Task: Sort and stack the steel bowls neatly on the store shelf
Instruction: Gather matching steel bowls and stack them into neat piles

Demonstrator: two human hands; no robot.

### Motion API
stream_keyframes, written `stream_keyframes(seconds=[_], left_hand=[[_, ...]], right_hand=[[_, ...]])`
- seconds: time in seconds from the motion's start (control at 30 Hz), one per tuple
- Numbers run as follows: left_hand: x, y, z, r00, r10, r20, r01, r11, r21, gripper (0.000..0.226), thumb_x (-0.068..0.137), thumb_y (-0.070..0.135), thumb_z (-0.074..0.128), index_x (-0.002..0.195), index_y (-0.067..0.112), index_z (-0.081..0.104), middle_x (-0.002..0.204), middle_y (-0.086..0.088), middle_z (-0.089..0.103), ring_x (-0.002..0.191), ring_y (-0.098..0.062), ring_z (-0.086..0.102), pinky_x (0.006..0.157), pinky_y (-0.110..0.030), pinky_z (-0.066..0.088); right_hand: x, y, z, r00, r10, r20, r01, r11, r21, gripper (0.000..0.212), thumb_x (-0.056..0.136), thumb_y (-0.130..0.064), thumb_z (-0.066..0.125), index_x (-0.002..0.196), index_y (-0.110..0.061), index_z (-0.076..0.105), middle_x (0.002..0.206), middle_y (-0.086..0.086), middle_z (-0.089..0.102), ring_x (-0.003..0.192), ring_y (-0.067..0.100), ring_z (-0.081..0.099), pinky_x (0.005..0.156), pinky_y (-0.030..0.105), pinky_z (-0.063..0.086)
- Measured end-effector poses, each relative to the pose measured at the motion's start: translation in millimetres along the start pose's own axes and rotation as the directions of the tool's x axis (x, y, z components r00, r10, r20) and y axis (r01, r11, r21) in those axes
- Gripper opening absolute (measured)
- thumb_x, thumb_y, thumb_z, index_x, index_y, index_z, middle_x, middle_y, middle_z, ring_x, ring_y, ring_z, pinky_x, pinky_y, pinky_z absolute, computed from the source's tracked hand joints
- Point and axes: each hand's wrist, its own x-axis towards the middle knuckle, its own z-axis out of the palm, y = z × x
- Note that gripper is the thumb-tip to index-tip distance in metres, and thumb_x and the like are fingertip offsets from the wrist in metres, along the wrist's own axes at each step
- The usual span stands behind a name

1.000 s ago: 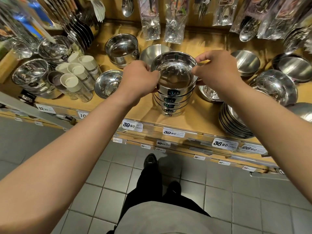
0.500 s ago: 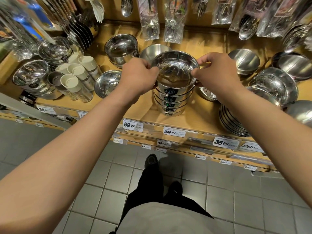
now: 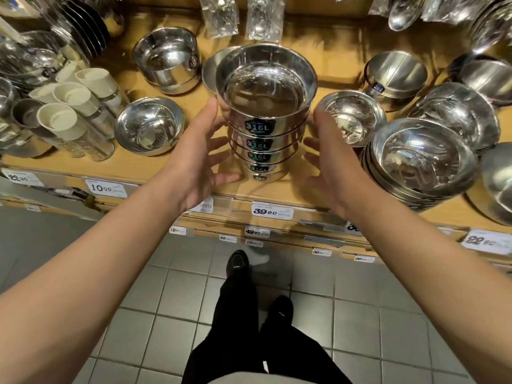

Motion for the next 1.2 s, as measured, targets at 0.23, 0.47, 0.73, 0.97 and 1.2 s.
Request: stream_keyframes(seconds=[0.23,0.47,0.73,0.97,1.2], left_hand=[[3.0,-1.4,9.7,0.998,0.062,-0.011,-0.062,0.997,-0.034,0.055,0.096,0.066,0.045,0.121,0.026,0.072,0.118,-0.002,0.070,0.114,-0.025,0.064,0.092,-0.047,0.059],[20.8,7.5,16.3,0.994,0.107,0.005,-0.107,0.994,0.001,0.060,0.099,0.067,0.037,0.132,0.023,0.061,0.110,0.006,0.070,0.113,-0.023,0.063,0.097,-0.050,0.055],[36.3,16.4,22.9,0.994,0.109,0.001,-0.108,0.993,-0.053,0.038,0.106,0.053,0.033,0.114,0.038,0.067,0.108,0.008,0.069,0.103,-0.017,0.063,0.100,-0.050,0.053],[39.4,17.0,24.8,0.996,0.084,0.003,-0.083,0.992,-0.098,0.033,0.103,0.047,0.041,0.122,0.026,0.059,0.124,-0.002,0.062,0.113,-0.022,0.060,0.096,-0.050,0.055],[41.8,20.8,23.6,0.998,0.062,0.002,-0.061,0.991,-0.122,0.025,0.104,0.043,0.042,0.107,0.029,0.062,0.113,-0.001,0.063,0.104,-0.021,0.061,0.092,-0.048,0.058]], right_hand=[[19.8,11.5,-1.3,0.997,-0.049,0.065,0.038,0.988,0.150,0.028,0.106,-0.048,0.039,0.104,-0.039,0.065,0.092,-0.021,0.074,0.090,-0.002,0.069,0.067,0.030,0.062],[32.8,-4.6,2.5,0.999,-0.038,0.026,0.034,0.988,0.148,0.031,0.101,-0.056,0.040,0.110,-0.041,0.066,0.124,-0.009,0.066,0.117,0.015,0.060,0.086,0.040,0.055],[45.8,-13.5,3.2,1.000,-0.027,-0.003,0.027,0.988,0.154,0.030,0.099,-0.061,0.040,0.110,-0.044,0.062,0.125,-0.014,0.064,0.118,0.011,0.058,0.094,0.043,0.056],[44.8,-16.2,4.4,0.997,-0.081,-0.014,0.082,0.992,0.095,0.031,0.098,-0.060,0.042,0.081,-0.054,0.067,0.116,-0.018,0.066,0.113,0.006,0.059,0.090,0.043,0.056],[45.8,-14.8,3.4,0.995,-0.095,-0.010,0.095,0.992,0.082,0.036,0.100,-0.057,0.039,0.081,-0.057,0.069,0.120,-0.016,0.067,0.119,0.007,0.059,0.095,0.046,0.055]])
